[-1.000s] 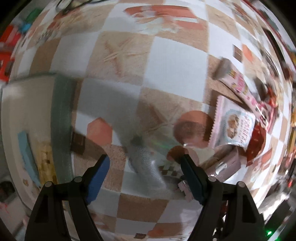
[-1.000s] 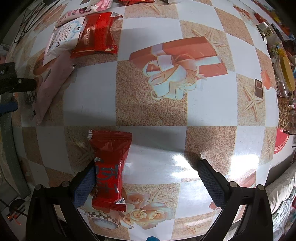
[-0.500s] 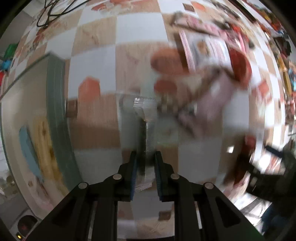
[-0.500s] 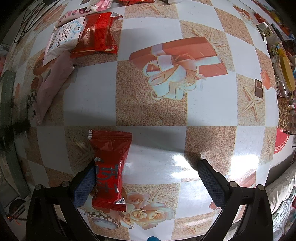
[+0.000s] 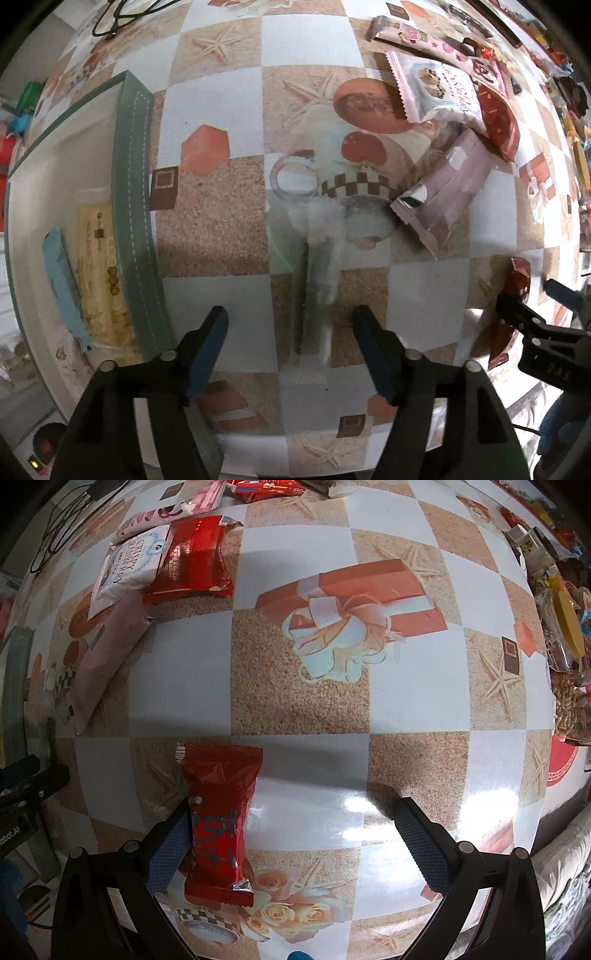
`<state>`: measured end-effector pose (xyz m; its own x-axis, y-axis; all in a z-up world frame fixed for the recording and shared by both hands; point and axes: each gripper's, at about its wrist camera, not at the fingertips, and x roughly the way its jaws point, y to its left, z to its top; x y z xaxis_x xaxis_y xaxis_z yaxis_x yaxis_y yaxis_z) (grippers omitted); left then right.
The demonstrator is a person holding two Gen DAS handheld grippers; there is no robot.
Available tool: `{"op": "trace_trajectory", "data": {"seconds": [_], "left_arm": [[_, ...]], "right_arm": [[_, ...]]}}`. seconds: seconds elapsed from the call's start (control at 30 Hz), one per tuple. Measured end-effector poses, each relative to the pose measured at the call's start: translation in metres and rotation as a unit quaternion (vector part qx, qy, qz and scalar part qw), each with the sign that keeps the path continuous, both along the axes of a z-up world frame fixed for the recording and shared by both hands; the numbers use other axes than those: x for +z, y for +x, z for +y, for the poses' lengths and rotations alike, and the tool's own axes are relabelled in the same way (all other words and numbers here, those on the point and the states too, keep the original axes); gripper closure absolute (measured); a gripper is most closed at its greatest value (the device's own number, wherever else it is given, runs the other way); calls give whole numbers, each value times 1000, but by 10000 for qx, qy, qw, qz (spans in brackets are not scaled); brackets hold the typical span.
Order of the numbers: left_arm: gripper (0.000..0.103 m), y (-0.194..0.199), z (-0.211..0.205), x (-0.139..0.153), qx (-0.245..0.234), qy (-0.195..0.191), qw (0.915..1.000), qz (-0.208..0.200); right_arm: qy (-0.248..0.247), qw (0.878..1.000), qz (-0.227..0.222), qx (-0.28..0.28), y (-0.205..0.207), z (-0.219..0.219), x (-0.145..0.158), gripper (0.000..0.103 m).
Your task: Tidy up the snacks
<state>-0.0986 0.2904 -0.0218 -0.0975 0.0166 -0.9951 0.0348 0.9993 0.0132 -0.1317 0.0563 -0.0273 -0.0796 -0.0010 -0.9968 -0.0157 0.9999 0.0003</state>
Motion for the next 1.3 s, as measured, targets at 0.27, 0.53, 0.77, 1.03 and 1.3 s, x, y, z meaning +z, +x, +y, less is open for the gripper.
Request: {"op": "trace_trajectory", "data": {"seconds": [0.27,0.53,0.77,1.03,1.3], "left_arm": [[9,-1,-35,-17,-15,34,10000,53],[0,7,-36,-51,78,8,9999,113],[0,6,-34,-57,74,0,10000,25],[0,3,-32,-50,78,1,10000,8],[0,0,-31,-46,83,2,10000,-1]], "right_arm": [[-6,9996,292,22,13,1,-4,0],[-7,9996,264,-39,13,1,-4,0],[-12,9997,252,-63,7,1,-2,0],[-11,9991,415,-74,15,1,-7,0],[-10,9992,388,-140,18,-1,-11,0]]}}
